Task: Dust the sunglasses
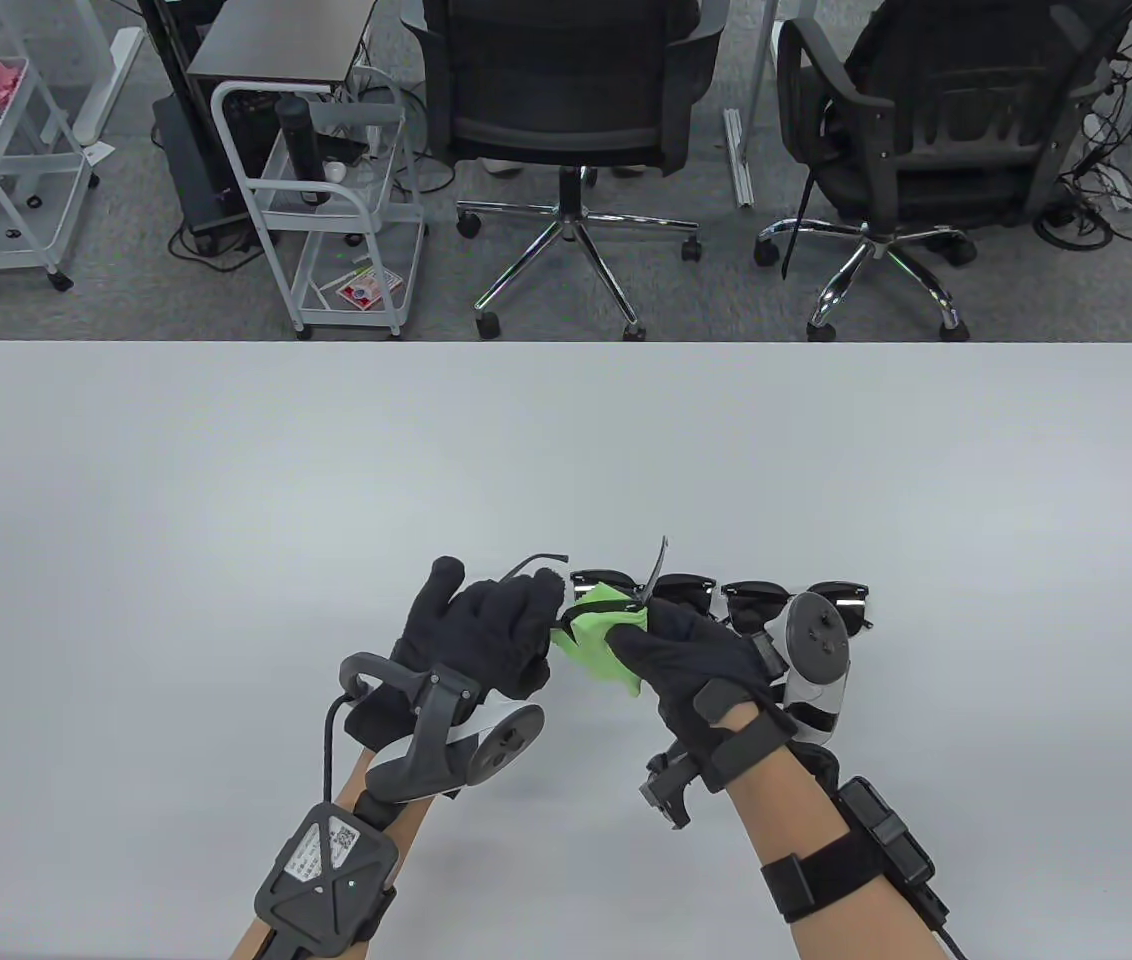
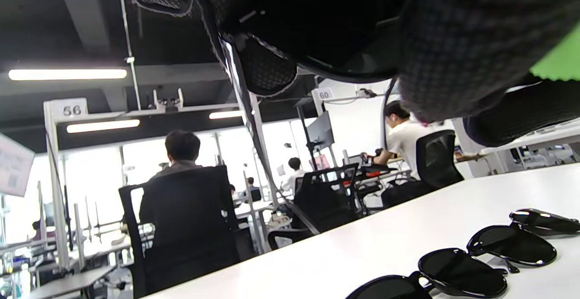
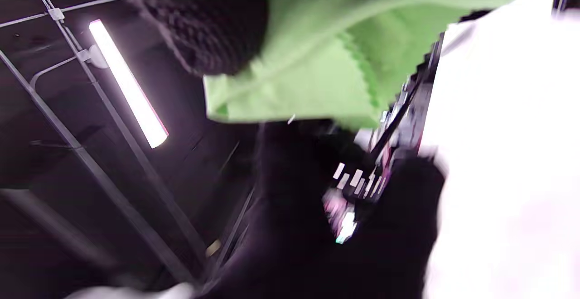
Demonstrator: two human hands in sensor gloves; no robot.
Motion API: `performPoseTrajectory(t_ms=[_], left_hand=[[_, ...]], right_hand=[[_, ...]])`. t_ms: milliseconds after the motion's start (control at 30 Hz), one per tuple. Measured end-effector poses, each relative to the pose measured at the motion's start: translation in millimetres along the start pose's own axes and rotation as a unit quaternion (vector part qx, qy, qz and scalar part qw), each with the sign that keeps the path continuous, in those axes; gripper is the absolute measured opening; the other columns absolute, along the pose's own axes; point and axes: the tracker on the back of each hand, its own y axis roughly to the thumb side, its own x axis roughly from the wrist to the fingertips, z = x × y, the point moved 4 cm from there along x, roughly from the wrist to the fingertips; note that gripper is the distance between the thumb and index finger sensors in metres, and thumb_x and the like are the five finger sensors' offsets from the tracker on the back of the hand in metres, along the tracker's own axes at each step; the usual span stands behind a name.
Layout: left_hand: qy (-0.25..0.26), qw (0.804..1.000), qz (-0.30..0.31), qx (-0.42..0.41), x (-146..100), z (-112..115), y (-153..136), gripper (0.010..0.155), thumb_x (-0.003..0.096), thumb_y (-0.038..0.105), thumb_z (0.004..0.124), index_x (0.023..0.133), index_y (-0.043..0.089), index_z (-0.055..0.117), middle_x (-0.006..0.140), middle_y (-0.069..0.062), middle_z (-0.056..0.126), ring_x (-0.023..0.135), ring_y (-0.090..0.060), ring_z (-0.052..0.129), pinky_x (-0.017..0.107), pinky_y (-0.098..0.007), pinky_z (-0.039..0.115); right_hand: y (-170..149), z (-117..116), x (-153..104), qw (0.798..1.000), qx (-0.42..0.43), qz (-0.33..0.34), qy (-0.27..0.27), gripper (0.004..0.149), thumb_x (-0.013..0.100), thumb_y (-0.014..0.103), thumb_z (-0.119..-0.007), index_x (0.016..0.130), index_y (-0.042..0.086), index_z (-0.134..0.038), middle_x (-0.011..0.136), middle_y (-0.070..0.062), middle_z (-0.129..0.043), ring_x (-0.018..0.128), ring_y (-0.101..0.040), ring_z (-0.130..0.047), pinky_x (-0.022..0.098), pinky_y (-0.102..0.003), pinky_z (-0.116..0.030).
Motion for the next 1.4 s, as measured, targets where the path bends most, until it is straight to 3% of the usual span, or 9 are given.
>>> performPoseTrajectory(t_ms=[133, 367, 567, 733, 833, 967, 1067, 1300, 1400], left_hand=[[0.008, 0.999, 0.014, 0.035, 1.0, -1.2, 9.1, 0.09, 0.0269, 0.062, 0.096, 0.103, 0.037, 0.057, 0.096, 0.016, 0.079, 0.079, -0.009, 0.097, 0.077, -0.051, 0.061], [0.004, 0.998, 0.023, 0.062, -0.1, -0.9, 10.3, 0.09, 0.0266, 0.061, 0.097, 0.104, 0.036, 0.057, 0.096, 0.015, 0.08, 0.077, -0.009, 0.097, 0.077, -0.051, 0.061], [0.014, 0.999, 0.016, 0.043, 2.4, -7.3, 11.3, 0.095, 0.026, 0.06, 0.098, 0.106, 0.037, 0.05, 0.101, 0.015, 0.074, 0.082, -0.008, 0.095, 0.078, -0.05, 0.061], [0.025, 0.999, -0.025, 0.005, 1.6, -12.9, -8.7, 0.098, 0.0241, 0.06, 0.1, 0.105, 0.035, 0.051, 0.099, 0.015, 0.077, 0.086, -0.007, 0.095, 0.078, -0.048, 0.062], [0.037, 0.999, -0.007, 0.027, -0.2, -15.5, -3.4, 0.096, 0.0237, 0.06, 0.102, 0.104, 0.034, 0.056, 0.096, 0.015, 0.081, 0.081, -0.007, 0.098, 0.077, -0.048, 0.064], [0.039, 0.999, 0.003, 0.028, 2.8, -17.3, 5.2, 0.094, 0.0236, 0.06, 0.101, 0.103, 0.035, 0.059, 0.093, 0.015, 0.082, 0.076, -0.007, 0.098, 0.077, -0.049, 0.063], [0.039, 0.999, 0.004, 0.02, 3.2, -18.9, 6.3, 0.094, 0.0234, 0.062, 0.1, 0.103, 0.036, 0.058, 0.094, 0.016, 0.082, 0.076, -0.006, 0.098, 0.077, -0.049, 0.063], [0.005, 0.999, 0.033, 0.029, 0.0, -9.2, 1.6, 0.097, 0.0245, 0.053, 0.103, 0.105, 0.036, 0.052, 0.097, 0.016, 0.077, 0.078, -0.005, 0.096, 0.078, -0.048, 0.064], [0.001, 0.999, 0.035, 0.031, 0.8, -7.9, 2.6, 0.097, 0.0245, 0.053, 0.103, 0.105, 0.035, 0.052, 0.097, 0.016, 0.077, 0.077, -0.004, 0.096, 0.077, -0.048, 0.064]], right_hand=[[2.0, 4.7, -2.6, 1.0, -0.013, -0.006, -0.025, 0.044, 0.034, 0.034, -0.098, 0.072, 0.012, -0.095, 0.066, -0.009, -0.104, 0.051, -0.029, -0.105, 0.057, -0.061, -0.073], [-2.0, -2.4, -3.1, 0.999, -0.048, -0.009, -0.016, 0.046, 0.032, 0.026, -0.1, 0.075, 0.013, -0.091, 0.07, -0.008, -0.1, 0.054, -0.029, -0.103, 0.058, -0.061, -0.071], [5.5, 9.5, -5.7, 0.996, -0.044, 0.027, -0.074, 0.044, 0.041, 0.048, -0.088, 0.067, 0.014, -0.097, 0.055, -0.004, -0.106, 0.038, -0.021, -0.106, 0.056, -0.055, -0.079], [13.0, 3.3, 1.8, 0.997, -0.038, 0.067, 0.018, 0.045, 0.039, 0.034, -0.092, 0.079, 0.013, -0.091, 0.072, -0.007, -0.101, 0.055, -0.027, -0.103, 0.061, -0.058, -0.072], [8.4, 1.4, 2.6, 0.998, -0.024, 0.05, 0.019, 0.046, 0.037, 0.027, -0.095, 0.08, 0.014, -0.089, 0.074, -0.007, -0.099, 0.057, -0.028, -0.102, 0.061, -0.06, -0.071], [6.4, 11.1, -0.9, 0.997, -0.04, 0.048, -0.038, 0.043, 0.036, 0.041, -0.097, 0.071, 0.018, -0.093, 0.063, -0.001, -0.103, 0.047, -0.021, -0.105, 0.059, -0.057, -0.075], [4.9, 14.5, -1.4, 0.998, -0.013, 0.048, -0.044, 0.044, 0.042, 0.048, -0.086, 0.069, 0.015, -0.095, 0.059, -0.003, -0.105, 0.044, -0.021, -0.106, 0.059, -0.057, -0.076], [-2.0, 8.9, 7.8, 0.996, -0.008, 0.037, 0.076, 0.045, 0.042, 0.033, -0.089, 0.083, 0.015, -0.089, 0.079, -0.005, -0.099, 0.063, -0.028, -0.102, 0.061, -0.062, -0.069], [-3.8, 9.9, 8.5, 0.997, -0.004, 0.027, 0.072, 0.047, 0.041, 0.031, -0.092, 0.084, 0.013, -0.088, 0.08, -0.008, -0.098, 0.063, -0.03, -0.102, 0.06, -0.064, -0.069]])
